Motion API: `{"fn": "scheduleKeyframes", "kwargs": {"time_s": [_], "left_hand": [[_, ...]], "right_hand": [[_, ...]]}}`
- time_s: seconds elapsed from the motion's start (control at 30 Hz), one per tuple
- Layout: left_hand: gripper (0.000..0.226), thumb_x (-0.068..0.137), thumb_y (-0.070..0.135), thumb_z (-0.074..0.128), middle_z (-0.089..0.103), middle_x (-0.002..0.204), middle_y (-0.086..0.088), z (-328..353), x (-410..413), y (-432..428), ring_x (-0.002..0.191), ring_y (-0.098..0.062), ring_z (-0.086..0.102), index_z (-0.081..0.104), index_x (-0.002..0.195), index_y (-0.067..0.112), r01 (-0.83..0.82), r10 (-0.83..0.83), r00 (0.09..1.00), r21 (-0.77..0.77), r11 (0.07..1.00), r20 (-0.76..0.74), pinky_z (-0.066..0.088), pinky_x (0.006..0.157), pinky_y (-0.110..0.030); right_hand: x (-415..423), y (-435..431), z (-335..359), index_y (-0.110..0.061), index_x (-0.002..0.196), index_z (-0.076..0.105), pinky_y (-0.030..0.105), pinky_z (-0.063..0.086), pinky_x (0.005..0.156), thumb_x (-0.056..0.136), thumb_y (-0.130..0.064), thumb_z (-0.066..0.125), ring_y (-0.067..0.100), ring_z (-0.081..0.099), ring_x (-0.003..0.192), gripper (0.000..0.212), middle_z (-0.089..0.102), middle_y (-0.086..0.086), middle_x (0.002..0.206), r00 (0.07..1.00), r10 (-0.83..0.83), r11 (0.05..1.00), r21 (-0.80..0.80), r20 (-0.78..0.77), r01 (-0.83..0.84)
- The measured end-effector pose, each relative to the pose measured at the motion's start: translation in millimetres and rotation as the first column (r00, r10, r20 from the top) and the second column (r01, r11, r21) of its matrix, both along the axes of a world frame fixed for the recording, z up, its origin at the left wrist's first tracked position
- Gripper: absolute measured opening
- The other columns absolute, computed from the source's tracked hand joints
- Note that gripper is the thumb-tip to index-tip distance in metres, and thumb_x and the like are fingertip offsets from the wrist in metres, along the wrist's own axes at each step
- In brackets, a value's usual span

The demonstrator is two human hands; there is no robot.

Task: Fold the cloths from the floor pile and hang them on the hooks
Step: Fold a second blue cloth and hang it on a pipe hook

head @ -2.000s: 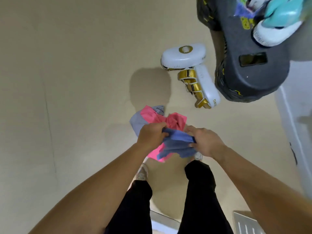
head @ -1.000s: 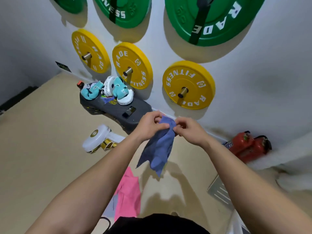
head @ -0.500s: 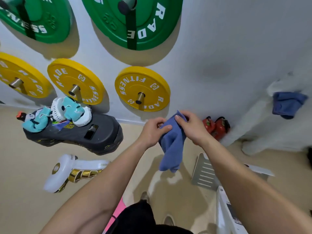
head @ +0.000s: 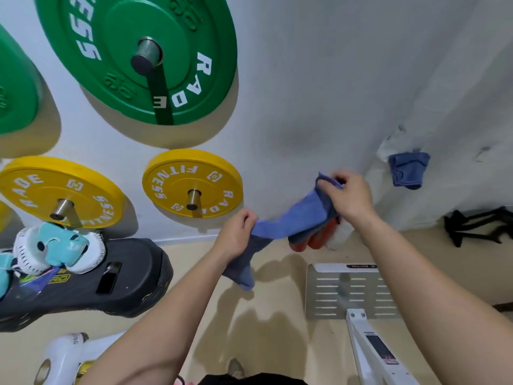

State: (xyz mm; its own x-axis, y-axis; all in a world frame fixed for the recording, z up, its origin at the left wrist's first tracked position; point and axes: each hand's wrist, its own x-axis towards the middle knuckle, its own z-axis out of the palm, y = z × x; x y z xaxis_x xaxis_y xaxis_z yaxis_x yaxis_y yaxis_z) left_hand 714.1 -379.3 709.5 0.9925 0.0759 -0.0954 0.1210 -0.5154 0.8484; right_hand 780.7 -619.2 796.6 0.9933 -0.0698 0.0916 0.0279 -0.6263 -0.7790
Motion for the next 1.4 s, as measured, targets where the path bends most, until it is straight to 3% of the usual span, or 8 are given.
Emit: {"fn": "scheduleKeyframes", "kwargs": {"time_s": [0.27, 0.33, 0.5, 0.7, 1.03, 1.1, 1.23, 1.4], "left_hand": [[0.016, 0.100, 0.023, 0.051, 0.066, 0.086, -0.003, 34, 17, -36, 0.084, -0.024, 0.060, 0.059, 0.088, 0.018, 0.074, -0.084, 0.990, 0.092, 0.993, 0.117, 0.044, 0.075, -0.035], [0.016, 0.100, 0.020, 0.052, 0.064, 0.083, 0.000, 35, 16, -38, 0.080, -0.020, 0.058, 0.059, 0.086, 0.018, 0.075, -0.082, 0.989, 0.061, 0.995, 0.125, 0.042, 0.070, -0.032], [0.008, 0.096, 0.018, 0.063, 0.062, 0.080, 0.004, 30, 5, -33, 0.068, -0.003, 0.053, 0.064, 0.093, 0.011, 0.105, -0.092, 0.990, -0.115, 0.988, 0.107, 0.041, 0.062, -0.015], [0.011, 0.095, 0.025, 0.061, 0.056, 0.073, 0.002, 9, -10, -18, 0.065, -0.007, 0.048, 0.060, 0.085, 0.019, 0.108, -0.103, 0.994, -0.166, 0.980, 0.037, 0.039, 0.063, -0.024], [0.017, 0.097, 0.010, 0.051, 0.066, 0.091, 0.004, 10, -14, -11, 0.082, -0.008, 0.059, 0.065, 0.100, 0.019, -0.102, 0.102, 0.994, -0.001, 0.995, 0.047, 0.043, 0.069, -0.020], [0.016, 0.100, 0.014, 0.049, 0.067, 0.096, 0.003, 14, -10, -15, 0.087, -0.012, 0.060, 0.063, 0.105, 0.019, -0.069, 0.067, 0.993, 0.019, 0.997, 0.093, 0.043, 0.072, -0.022], [0.015, 0.101, 0.019, 0.048, 0.069, 0.092, 0.006, 32, -5, -34, 0.087, -0.010, 0.062, 0.063, 0.099, 0.022, 0.079, -0.084, 0.986, 0.041, 0.996, 0.142, 0.047, 0.074, -0.023], [0.013, 0.099, 0.020, 0.054, 0.068, 0.084, 0.007, 38, -3, -43, 0.076, -0.006, 0.060, 0.066, 0.097, 0.023, 0.095, -0.095, 0.976, 0.010, 0.995, 0.195, 0.045, 0.067, -0.019]], "right_hand": [[-35, 44, -37, -0.028, 0.106, 0.072, 0.022, 0.043, 0.064, 0.083, -0.021, 0.075, 0.006, 0.055, 0.067, 0.024, 0.065, -0.004, 0.080, 0.910, 0.374, 0.927, 0.061, -0.178, -0.369], [-38, 48, -37, -0.021, 0.090, 0.073, 0.028, 0.040, 0.061, 0.086, -0.020, 0.071, 0.005, 0.051, 0.062, 0.005, 0.066, -0.001, 0.074, 0.889, 0.412, 0.909, 0.020, -0.201, -0.417], [-34, 36, -25, -0.017, 0.066, 0.059, 0.030, 0.034, 0.058, 0.086, -0.019, 0.069, 0.010, 0.043, 0.060, 0.022, 0.055, 0.000, 0.063, 0.902, 0.402, 0.915, 0.051, -0.159, -0.399], [-14, 4, -3, -0.023, 0.070, 0.062, 0.031, 0.045, 0.066, 0.089, -0.020, 0.067, 0.010, 0.055, 0.066, 0.020, 0.062, -0.009, 0.069, 0.927, 0.364, 0.928, 0.120, -0.093, -0.353], [-10, -40, -4, -0.017, 0.074, 0.064, 0.015, 0.037, 0.054, 0.088, -0.019, 0.068, 0.011, 0.052, 0.064, 0.015, 0.059, -0.004, 0.066, 0.983, 0.151, 0.982, -0.103, -0.101, -0.161], [-14, -38, -12, -0.019, 0.087, 0.069, 0.024, 0.040, 0.062, 0.084, -0.019, 0.070, 0.020, 0.059, 0.075, 0.003, 0.063, 0.000, 0.075, 0.982, 0.113, 0.968, -0.205, -0.152, -0.144], [-28, -8, -24, -0.028, 0.128, 0.062, 0.024, 0.041, 0.080, 0.088, -0.024, 0.069, 0.016, 0.059, 0.090, 0.040, 0.063, -0.003, 0.096, 0.888, 0.375, 0.900, -0.125, -0.266, -0.417], [-41, 28, -31, -0.027, 0.065, 0.055, 0.028, 0.035, 0.061, 0.093, -0.020, 0.062, 0.007, 0.046, 0.061, 0.030, 0.052, -0.010, 0.062, 0.880, 0.432, 0.899, 0.019, -0.199, -0.437]]}}
